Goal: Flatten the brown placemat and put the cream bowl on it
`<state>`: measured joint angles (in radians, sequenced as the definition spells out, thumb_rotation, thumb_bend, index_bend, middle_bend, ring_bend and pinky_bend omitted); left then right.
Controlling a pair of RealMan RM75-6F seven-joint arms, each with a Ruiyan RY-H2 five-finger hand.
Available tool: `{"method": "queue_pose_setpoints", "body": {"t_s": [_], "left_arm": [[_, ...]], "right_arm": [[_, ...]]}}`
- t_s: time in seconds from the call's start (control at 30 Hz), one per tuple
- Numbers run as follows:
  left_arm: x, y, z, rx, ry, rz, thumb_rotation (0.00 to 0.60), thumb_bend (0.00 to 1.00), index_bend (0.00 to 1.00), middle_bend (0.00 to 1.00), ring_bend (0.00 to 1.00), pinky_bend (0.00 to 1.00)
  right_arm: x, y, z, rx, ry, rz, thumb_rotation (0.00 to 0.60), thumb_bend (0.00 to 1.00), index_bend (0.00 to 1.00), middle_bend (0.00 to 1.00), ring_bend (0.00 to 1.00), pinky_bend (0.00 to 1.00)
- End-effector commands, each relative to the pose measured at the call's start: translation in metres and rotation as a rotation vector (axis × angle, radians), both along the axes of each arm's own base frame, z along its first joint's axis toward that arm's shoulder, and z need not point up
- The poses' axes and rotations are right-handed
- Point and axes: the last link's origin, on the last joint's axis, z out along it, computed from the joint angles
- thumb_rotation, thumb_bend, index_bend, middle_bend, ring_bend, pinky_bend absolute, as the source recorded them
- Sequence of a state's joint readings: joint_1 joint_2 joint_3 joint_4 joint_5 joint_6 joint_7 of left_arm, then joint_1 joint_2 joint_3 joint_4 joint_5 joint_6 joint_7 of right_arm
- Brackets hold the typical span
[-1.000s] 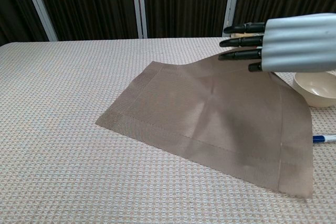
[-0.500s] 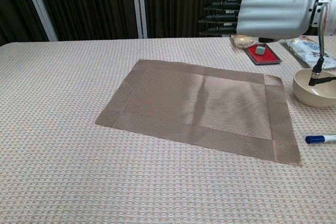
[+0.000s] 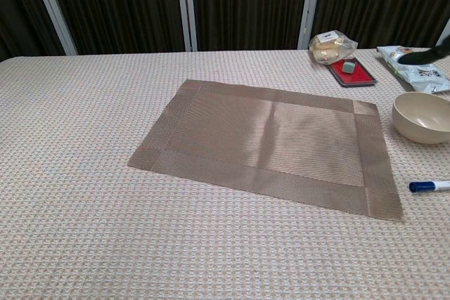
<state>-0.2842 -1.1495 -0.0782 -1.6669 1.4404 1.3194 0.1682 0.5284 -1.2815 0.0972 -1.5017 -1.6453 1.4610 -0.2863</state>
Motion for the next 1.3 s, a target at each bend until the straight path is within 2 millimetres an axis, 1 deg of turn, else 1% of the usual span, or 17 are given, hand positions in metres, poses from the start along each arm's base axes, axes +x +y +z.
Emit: {"method": "queue_pose_setpoints", "body": {"t_s": [0.03,0.1,0.17,0.2,0.3,0.4,0.53,0.7,0.87,0.97,1.1,1.3], "left_arm": [[0.002,0.013,-0.018,-0.078,-0.016,-0.052,0.6,0.0,0.05,0.0,0.0,0.0],[0.004,0.02,-0.027,-0.125,0.011,-0.078,0.6,0.0,0.08,0.0,0.0,0.0],[0.006,0.025,-0.035,-0.163,0.028,-0.096,0.6,0.0,0.11,0.0,0.0,0.0],[0.009,0.029,-0.042,-0.193,0.034,-0.11,0.6,0.0,0.12,0.0,0.0,0.0],[0.015,0.039,-0.057,-0.238,0.049,-0.134,0.6,0.01,0.17,0.0,0.0,0.0],[0.019,0.05,-0.071,-0.263,0.08,-0.152,0.6,0.04,0.2,0.0,0.0,0.0],[0.018,0.064,-0.087,-0.277,0.127,-0.154,0.6,0.08,0.23,0.0,0.0,0.0],[0.02,0.081,-0.112,-0.29,0.108,-0.148,0.6,0.13,0.28,0.0,0.0,0.0],[0.03,0.095,-0.135,-0.289,0.078,-0.176,0.6,0.14,0.3,0.0,0.0,0.0],[0.042,0.104,-0.152,-0.302,0.068,-0.187,0.6,0.15,0.3,0.0,0.0,0.0],[0.052,0.106,-0.168,-0.327,0.058,-0.196,0.6,0.15,0.3,0.0,0.0,0.0],[0.058,0.105,-0.18,-0.347,0.069,-0.205,0.6,0.15,0.3,0.0,0.0,0.0]], "right_arm": [[-0.034,0.045,0.026,0.002,-0.171,-0.21,0.6,0.0,0.0,0.0,0.0,0.0],[-0.042,0.06,0.028,0.009,-0.2,-0.261,0.6,0.0,0.0,0.0,0.0,0.0],[-0.048,0.071,0.028,0.007,-0.207,-0.287,0.6,0.0,0.0,0.0,0.0,0.0],[-0.054,0.078,0.026,0.007,-0.211,-0.31,0.6,0.0,0.0,0.0,0.0,0.0],[-0.063,0.093,0.019,0.008,-0.207,-0.345,0.6,0.0,0.0,0.0,0.0,0.0],[-0.071,0.106,0.01,0.012,-0.193,-0.366,0.6,0.0,0.0,0.0,0.0,0.0],[-0.075,0.116,0.002,0.015,-0.181,-0.372,0.6,0.0,0.0,0.0,0.0,0.0],[-0.074,0.12,0.002,0.011,-0.171,-0.362,0.6,0.0,0.0,0.0,0.0,0.0],[-0.075,0.116,0.001,0.009,-0.16,-0.365,0.6,0.0,0.0,0.0,0.0,0.0],[-0.078,0.113,0.002,0.001,-0.143,-0.381,0.6,0.0,0.0,0.0,0.0,0.0],[-0.08,0.112,0.002,-0.001,-0.142,-0.391,0.6,0.0,0.0,0.0,0.0,0.0],[-0.082,0.111,0.004,-0.005,-0.139,-0.393,0.6,0.0,0.0,0.0,0.0,0.0]]}}
